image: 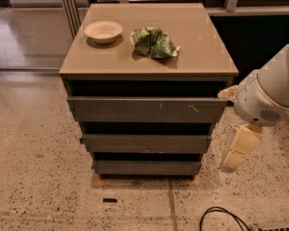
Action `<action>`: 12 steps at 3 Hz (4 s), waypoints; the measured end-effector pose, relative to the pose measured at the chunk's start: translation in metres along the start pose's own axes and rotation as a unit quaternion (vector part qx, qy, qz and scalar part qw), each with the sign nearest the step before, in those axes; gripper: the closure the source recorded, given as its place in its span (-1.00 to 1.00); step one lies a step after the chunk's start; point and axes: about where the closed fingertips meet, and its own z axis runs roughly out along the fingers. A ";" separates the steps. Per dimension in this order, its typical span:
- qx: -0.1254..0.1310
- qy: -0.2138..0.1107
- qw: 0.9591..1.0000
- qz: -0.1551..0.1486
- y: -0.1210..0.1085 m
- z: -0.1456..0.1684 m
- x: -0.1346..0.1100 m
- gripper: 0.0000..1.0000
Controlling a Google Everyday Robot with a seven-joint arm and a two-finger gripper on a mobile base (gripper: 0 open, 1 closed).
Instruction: Open middle drawer
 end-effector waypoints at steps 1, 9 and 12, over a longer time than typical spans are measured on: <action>0.001 -0.039 0.999 0.012 0.000 0.043 0.005 -1.00; 0.048 -0.117 0.987 0.102 -0.032 0.300 -0.023 -1.00; 0.066 -0.113 0.984 0.122 -0.072 0.389 -0.036 -1.00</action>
Offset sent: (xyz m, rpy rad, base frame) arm 0.0012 0.0078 -0.0363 0.0672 0.0031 -0.0090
